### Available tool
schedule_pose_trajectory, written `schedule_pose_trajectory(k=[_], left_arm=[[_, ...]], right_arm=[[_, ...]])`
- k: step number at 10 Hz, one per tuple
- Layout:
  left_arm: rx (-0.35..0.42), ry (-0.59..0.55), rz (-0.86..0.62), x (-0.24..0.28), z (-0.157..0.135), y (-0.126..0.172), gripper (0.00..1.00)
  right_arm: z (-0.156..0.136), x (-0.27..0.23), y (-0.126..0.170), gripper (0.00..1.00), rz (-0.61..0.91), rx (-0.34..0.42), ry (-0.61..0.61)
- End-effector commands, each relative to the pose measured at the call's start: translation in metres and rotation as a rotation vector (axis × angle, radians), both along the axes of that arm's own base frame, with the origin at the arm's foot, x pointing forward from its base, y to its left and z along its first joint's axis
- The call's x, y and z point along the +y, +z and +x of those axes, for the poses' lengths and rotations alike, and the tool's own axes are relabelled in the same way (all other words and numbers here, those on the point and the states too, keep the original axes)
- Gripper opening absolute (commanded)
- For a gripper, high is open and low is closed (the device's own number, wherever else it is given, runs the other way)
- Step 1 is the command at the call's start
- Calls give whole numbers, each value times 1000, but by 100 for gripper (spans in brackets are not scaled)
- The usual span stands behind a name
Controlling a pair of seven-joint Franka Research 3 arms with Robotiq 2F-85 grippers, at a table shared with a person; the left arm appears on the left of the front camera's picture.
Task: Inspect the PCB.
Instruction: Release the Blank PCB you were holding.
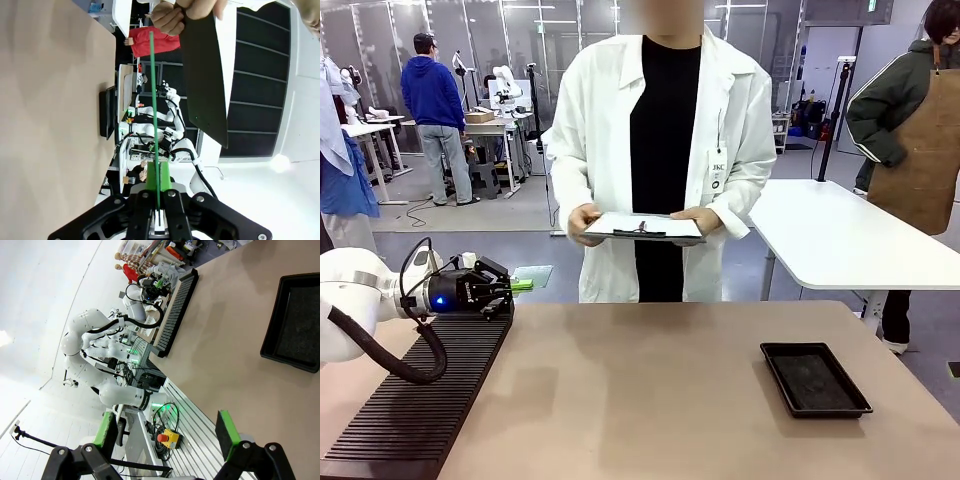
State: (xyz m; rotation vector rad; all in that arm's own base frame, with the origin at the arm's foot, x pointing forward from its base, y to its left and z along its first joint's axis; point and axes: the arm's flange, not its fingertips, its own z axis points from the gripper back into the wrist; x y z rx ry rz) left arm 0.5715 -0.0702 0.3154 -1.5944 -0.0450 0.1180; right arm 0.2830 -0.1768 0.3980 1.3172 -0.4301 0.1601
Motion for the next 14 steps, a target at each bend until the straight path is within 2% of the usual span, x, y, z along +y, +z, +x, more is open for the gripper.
schedule_pose_trajectory(k=[1,14], left_arm=[[2,-7,-8,-1,-1,0,3],[1,-1,-1,0,0,0,3]], right_arm=[[0,0,1,100,10,-9,-2],[0,0,1,100,10,-9,-2]])
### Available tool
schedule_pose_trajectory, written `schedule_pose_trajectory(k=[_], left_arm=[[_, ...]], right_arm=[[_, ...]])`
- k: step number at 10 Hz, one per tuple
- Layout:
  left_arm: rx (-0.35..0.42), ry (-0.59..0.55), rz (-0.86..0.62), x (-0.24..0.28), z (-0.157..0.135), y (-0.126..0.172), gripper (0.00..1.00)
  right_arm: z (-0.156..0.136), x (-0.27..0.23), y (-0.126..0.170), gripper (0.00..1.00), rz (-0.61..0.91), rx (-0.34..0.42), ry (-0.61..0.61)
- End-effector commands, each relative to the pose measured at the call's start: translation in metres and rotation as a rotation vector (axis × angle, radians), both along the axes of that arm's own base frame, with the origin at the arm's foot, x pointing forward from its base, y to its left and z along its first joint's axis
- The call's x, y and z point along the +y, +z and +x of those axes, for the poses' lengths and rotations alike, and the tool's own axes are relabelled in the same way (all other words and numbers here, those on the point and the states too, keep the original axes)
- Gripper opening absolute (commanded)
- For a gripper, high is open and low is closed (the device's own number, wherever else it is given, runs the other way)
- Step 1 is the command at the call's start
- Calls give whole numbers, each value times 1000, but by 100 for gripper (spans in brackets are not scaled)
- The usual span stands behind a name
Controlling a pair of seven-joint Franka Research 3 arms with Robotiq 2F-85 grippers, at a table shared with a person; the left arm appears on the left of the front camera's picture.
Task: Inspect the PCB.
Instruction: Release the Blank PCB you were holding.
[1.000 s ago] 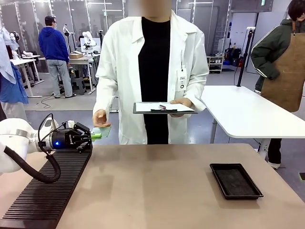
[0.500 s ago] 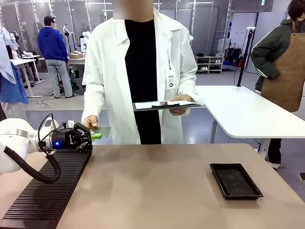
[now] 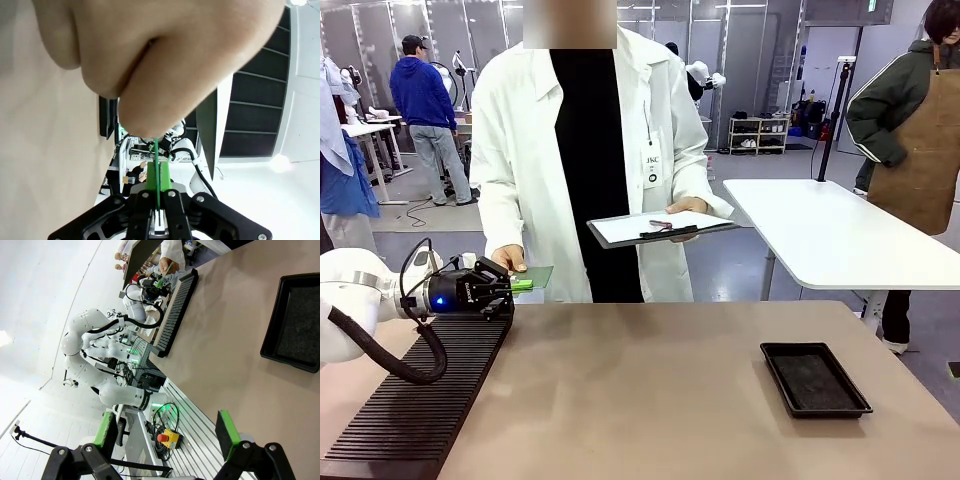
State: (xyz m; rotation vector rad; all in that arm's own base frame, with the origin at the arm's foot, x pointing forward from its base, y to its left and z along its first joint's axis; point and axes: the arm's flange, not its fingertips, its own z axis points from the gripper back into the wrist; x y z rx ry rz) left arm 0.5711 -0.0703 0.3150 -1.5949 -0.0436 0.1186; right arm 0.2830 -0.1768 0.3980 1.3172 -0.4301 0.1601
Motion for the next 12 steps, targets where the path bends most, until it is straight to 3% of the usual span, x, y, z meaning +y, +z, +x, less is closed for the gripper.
schedule_pose_trajectory(k=[1,2,3,4,5,6,8,9,10,12], left_arm=[[-6,-3,-6,0,-1,1,13],[-18,-31,-16,0,-2,2,38],[-21,-28,-22,2,-3,1,47],[-21,-28,-25,2,-3,1,72],[-21,-27,-24,1,-3,1,81],[-21,-28,-25,1,-3,2,100],[-22,-27,-27,1,-3,2,100],[-19,-26,-28,1,-3,2,91],[-21,-26,-29,1,-3,3,100],[-26,-13,-19,-1,-3,3,100]], right_arm=[[0,0,1,100,10,-9,-2],[0,0,1,100,10,-9,-2],[0,0,1,100,10,-9,-2],[0,0,1,100,10,-9,-2],[0,0,1,100,10,-9,-2],[0,0,1,100,10,-9,-2],[0,0,1,100,10,-9,-2],[0,0,1,100,10,-9,-2],[0,0,1,100,10,-9,-2],[0,0,1,100,10,-9,-2]])
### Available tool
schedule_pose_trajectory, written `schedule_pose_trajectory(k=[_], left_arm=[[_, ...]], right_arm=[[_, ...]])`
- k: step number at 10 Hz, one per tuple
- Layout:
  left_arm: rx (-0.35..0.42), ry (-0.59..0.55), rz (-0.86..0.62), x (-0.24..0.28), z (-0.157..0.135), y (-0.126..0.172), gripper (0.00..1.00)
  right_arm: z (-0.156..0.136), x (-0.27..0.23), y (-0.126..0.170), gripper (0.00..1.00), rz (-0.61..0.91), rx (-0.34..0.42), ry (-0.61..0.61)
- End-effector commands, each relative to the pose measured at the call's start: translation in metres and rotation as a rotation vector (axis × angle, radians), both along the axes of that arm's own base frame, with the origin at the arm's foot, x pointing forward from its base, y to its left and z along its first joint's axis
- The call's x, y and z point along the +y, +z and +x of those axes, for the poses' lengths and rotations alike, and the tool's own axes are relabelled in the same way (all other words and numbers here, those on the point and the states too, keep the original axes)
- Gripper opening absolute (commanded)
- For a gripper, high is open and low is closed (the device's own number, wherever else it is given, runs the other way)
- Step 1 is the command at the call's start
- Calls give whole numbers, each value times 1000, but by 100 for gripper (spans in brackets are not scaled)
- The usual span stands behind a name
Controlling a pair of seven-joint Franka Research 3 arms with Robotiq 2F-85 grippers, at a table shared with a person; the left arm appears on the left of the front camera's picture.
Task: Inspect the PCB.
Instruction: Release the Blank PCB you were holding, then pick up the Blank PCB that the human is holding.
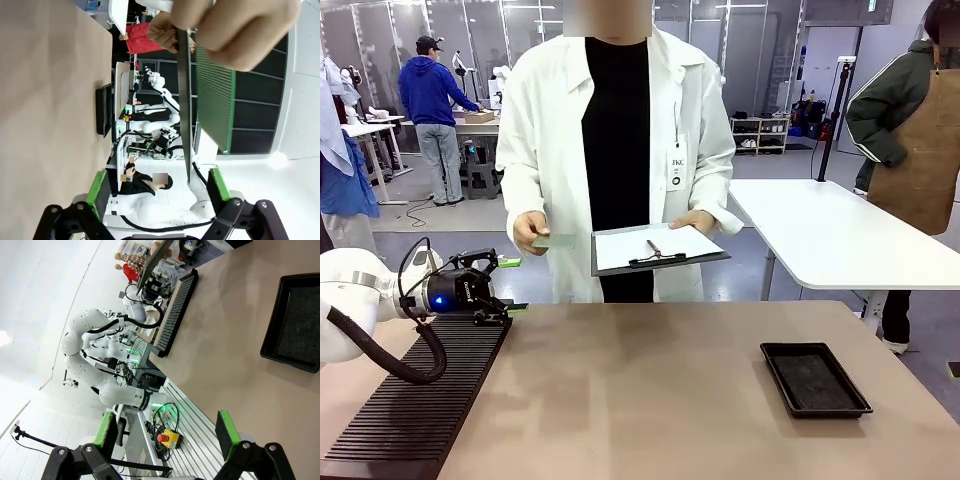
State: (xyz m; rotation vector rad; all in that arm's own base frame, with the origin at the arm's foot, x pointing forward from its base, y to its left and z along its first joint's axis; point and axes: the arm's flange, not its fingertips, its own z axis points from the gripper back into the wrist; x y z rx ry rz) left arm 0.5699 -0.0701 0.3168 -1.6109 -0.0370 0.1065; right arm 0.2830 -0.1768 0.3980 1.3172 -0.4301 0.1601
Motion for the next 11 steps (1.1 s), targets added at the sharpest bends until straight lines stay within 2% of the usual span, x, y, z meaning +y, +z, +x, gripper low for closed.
schedule_pose_trajectory(k=[1,2,11], left_arm=[[-49,-21,15,-1,-4,0,100],[0,0,0,0,0,0,100],[0,0,0,0,0,0,100]], right_arm=[[0,0,1,100,10,-9,-2],[0,0,1,100,10,-9,-2],[0,0,1,100,10,-9,-2]])
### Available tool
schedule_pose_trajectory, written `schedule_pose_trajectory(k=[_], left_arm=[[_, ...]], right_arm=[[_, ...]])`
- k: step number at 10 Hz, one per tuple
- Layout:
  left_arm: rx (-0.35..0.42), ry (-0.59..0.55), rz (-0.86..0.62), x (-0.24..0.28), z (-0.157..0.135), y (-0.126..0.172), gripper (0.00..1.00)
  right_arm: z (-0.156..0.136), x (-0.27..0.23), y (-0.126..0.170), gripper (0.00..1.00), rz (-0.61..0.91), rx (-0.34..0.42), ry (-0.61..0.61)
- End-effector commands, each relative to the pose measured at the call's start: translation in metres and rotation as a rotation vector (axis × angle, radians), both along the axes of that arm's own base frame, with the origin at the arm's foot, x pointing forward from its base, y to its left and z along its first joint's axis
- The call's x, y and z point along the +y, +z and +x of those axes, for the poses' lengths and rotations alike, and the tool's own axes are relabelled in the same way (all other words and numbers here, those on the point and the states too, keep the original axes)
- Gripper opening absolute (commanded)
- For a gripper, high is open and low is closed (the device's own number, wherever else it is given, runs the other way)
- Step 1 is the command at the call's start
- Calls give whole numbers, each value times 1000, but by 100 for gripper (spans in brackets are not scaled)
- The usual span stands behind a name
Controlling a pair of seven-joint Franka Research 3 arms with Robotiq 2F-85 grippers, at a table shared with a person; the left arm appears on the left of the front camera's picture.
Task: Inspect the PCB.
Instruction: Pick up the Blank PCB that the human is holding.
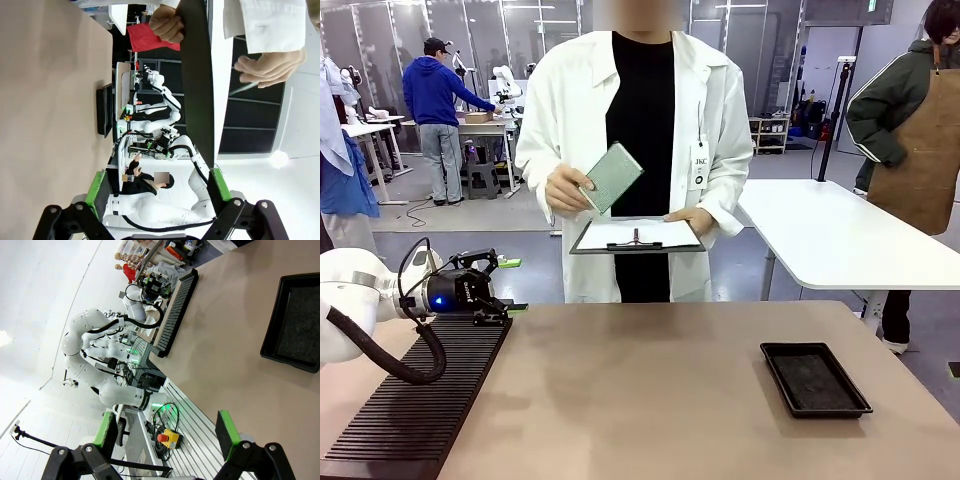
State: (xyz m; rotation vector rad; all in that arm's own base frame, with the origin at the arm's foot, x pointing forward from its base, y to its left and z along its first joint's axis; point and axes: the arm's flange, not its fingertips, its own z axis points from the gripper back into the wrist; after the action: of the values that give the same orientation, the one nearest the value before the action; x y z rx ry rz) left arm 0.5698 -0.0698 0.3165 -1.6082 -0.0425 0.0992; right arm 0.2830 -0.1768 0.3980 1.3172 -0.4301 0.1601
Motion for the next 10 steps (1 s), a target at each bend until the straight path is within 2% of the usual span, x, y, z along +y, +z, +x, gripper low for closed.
schedule_pose_trajectory(k=[1,3,4,7,10], left_arm=[[8,1,-3,0,0,0,100],[0,0,0,0,0,0,100],[-26,-28,36,16,-16,16,100],[-71,-28,84,76,-92,77,100],[-169,-61,89,125,-167,100,100]], right_arm=[[0,0,1,100,10,-9,-2],[0,0,1,100,10,-9,-2],[0,0,1,100,10,-9,-2],[0,0,1,100,10,-9,-2],[0,0,1,100,10,-9,-2]])
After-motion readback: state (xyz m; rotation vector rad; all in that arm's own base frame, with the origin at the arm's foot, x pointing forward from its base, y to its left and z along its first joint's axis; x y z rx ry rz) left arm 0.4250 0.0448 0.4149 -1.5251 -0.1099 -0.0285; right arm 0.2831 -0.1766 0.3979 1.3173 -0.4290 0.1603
